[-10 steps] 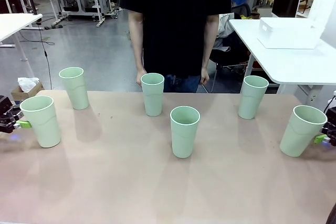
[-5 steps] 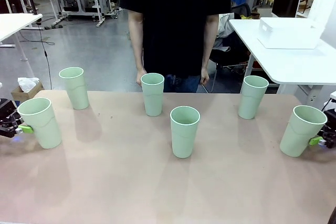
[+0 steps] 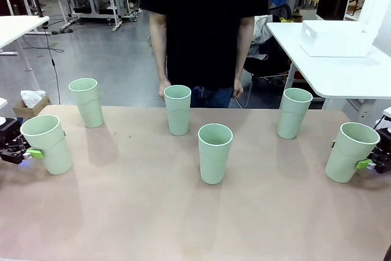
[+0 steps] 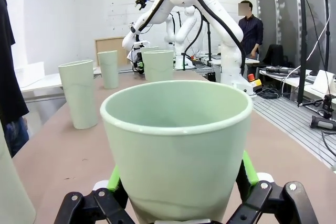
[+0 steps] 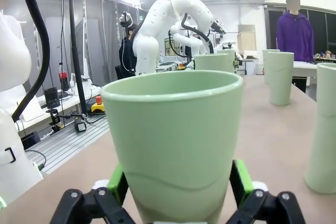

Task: Stack the cups and store them in the basket.
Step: Pick up two Reusable plastic cups , one in each hand.

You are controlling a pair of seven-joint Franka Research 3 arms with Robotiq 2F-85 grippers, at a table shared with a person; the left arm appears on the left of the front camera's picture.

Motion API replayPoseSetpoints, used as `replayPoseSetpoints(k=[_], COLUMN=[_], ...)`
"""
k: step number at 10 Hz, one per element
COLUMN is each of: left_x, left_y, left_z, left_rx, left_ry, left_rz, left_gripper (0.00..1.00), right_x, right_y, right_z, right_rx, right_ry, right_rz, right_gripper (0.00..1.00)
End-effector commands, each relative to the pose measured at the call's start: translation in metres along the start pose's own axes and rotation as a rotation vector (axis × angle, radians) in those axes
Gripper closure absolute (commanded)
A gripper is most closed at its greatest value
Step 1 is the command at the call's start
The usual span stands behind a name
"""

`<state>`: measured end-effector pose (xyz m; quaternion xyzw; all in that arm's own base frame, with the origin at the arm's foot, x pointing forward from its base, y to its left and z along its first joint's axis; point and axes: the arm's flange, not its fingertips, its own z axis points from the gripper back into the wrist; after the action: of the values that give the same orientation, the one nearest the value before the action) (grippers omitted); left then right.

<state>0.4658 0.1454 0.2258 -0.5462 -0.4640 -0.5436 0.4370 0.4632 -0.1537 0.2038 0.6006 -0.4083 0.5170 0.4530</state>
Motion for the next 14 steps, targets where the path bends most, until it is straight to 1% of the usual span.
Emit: replayPoseSetpoints(k=[1,7,9,10,11,12,13,14], left_x=[-0.0114,-0.0165,-0.0157,-0.0155,-0.0151,-0.0146,-0.0145,-0.0135], left_y=[-0.0194,-0.0155,-0.014,-0.0144,-0.0151,-0.015,-0.015,-0.0148], left_z=[-0.0087,-0.0152,-0.0147,-0.0142,-0.0142,-0.0144,-0.0144,-0.0145], left_rx=[-0.016,0.003,0.043,0.016,0.005,0.004,0.003,0.004], left_ry=[0.0,0.003,-0.001,-0.003,-0.005,0.0,-0.003,-0.008], left_rz=[-0.035,-0.048,-0.033,-0.031,-0.021,-0.019,-0.019,-0.022], left_gripper=[0.0,0.0,0.0,0.0,0.19,0.19,0.37,0.23], right_x=[0.0056,0.0058,0.0064,0.006,0.0057,0.0057,0.0057,0.0059], right_y=[0.0076,0.0075,0.0076,0.0076,0.0069,0.0066,0.0067,0.007], right_z=[-0.0128,-0.0193,-0.0203,-0.0196,-0.0191,-0.0183,-0.0178,-0.0172], right_rx=[-0.022,-0.043,-0.043,-0.037,-0.042,-0.046,-0.046,-0.05], right_ry=[0.003,-0.012,-0.013,-0.004,-0.002,-0.004,-0.008,-0.007], right_rz=[0.053,0.056,0.058,0.06,0.047,0.044,0.043,0.042], right_gripper=[0.0,0.0,0.0,0.0,0.2,0.2,0.4,0.22])
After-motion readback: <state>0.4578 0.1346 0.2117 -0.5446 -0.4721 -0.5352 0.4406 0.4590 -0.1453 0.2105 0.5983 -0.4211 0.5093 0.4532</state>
